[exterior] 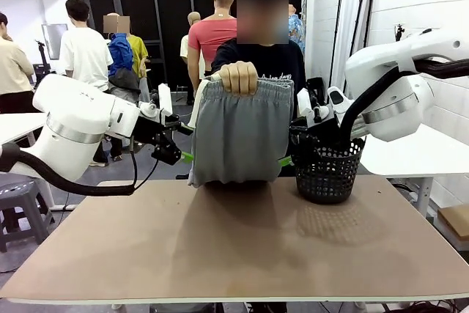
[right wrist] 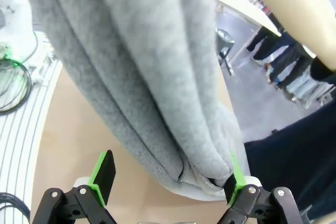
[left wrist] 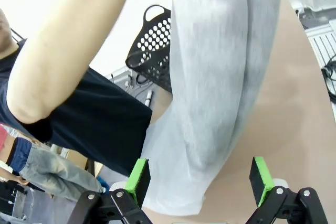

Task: Fold the training pants.
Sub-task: Grab both ends of the Training pants handed by a person.

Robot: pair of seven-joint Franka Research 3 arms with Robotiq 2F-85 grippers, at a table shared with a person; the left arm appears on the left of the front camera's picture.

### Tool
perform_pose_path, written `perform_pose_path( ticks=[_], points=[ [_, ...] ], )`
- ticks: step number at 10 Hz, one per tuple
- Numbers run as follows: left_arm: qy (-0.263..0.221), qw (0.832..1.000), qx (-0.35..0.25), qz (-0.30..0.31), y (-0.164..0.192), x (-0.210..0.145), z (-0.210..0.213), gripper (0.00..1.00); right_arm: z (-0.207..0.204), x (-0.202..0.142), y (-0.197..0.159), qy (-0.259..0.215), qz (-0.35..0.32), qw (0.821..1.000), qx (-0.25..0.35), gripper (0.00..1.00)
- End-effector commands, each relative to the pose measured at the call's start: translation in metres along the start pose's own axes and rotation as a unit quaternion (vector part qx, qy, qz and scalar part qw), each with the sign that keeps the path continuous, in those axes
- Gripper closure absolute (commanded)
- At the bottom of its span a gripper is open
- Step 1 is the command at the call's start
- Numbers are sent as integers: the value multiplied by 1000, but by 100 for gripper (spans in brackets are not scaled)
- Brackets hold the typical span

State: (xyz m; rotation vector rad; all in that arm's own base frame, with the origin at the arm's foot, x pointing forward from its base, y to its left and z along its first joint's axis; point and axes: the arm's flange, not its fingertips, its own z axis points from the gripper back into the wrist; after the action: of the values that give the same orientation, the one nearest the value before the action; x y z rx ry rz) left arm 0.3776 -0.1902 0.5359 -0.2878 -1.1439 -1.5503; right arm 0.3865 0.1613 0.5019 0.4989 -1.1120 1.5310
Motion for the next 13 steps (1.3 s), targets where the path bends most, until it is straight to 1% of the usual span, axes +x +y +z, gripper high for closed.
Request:
perform_pose_path(
  ticks=[1, 3, 4, 5, 6, 8, 9, 10, 11, 13],
  points=[
    [-32, 999, -6, 4, -2, 2, -7, 0, -3, 1, -2, -31, 11, 999, 2, 0],
    [-57, 998, -25, 8, -3, 14, -4, 0, -2, 7, -1, -56, 19, 998, -5, 0],
    [-59, 998, -30, 15, -5, 19, -4, 0, 0, 11, -1, -68, 23, 997, -9, 0],
    [-39, 998, -29, 31, -3, 22, -3, 0, 2, 13, 0, -64, 11, 998, -10, 0],
    [-47, 998, -29, 17, -8, 21, -5, 0, 1, 11, 1, -43, 9, 999, 0, 0],
    [-47, 998, -29, 17, -8, 21, -5, 0, 3, 14, 1, -47, 10, 999, -3, 0],
    [-37, 999, -35, 17, -8, 20, -5, 0, 4, 16, -1, -63, 7, 998, -12, 0],
    [-76, 996, -28, 42, -6, 20, -12, 0, 2, 16, -5, -92, 3, 996, -19, 0],
    [-99, 993, -22, 63, -4, 18, -16, 0, 0, 14, -7, -114, -3, 993, -14, 0],
    [-118, 990, -28, 75, -6, 20, -25, 0, 2, 9, -8, -149, -5, 989, -5, 0]
  ],
)
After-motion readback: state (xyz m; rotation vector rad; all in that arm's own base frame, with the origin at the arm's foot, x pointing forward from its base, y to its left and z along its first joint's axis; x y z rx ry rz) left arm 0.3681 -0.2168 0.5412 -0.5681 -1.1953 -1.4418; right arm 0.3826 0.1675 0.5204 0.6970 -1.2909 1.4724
